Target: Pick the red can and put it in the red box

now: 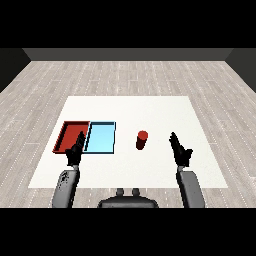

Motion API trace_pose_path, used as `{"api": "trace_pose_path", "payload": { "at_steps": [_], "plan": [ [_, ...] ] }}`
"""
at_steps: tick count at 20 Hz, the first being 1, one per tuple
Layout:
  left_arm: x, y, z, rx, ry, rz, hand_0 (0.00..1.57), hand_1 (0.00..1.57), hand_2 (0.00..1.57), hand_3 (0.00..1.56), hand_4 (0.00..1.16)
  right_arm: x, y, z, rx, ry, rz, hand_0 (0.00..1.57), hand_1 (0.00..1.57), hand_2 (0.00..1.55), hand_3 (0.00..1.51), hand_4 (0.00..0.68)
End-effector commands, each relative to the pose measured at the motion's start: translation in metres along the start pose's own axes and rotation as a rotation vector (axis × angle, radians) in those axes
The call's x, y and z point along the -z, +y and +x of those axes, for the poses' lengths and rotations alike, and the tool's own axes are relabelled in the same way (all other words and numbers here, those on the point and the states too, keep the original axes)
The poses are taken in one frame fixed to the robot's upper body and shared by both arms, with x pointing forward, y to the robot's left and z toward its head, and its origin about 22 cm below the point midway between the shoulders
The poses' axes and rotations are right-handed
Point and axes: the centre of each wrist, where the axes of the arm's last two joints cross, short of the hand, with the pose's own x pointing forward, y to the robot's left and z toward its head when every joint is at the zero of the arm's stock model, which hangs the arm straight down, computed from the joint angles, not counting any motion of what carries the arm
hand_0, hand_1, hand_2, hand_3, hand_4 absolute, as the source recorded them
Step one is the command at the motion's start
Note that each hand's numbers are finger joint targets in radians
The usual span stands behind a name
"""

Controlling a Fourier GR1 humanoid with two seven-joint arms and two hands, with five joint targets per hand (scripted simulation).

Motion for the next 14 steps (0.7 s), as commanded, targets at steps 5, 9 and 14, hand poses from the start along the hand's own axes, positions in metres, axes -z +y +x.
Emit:
{"api": "trace_pose_path", "payload": {
  "at_steps": [5,9,14],
  "plan": [
    [-0.001,-0.003,-0.003,-0.027,0.005,-0.016,0.0,0.0,0.0,0.0,0.0,0.019,0.013,-0.002,-0.023,-0.006,-0.002,0.0,0.0,0.0,0.0,0.0],
    [-0.011,-0.009,0.016,-0.141,-0.35,0.003,0.0,0.0,0.0,0.0,0.0,0.025,0.028,0.003,0.146,-0.265,0.072,0.0,0.0,0.0,0.0,0.0],
    [-0.002,-0.004,0.004,-0.134,-0.381,0.004,0.0,0.0,0.0,0.0,0.0,0.03,0.018,-0.008,0.137,-0.307,0.09,0.0,0.0,0.0,0.0,0.0]
  ]
}}
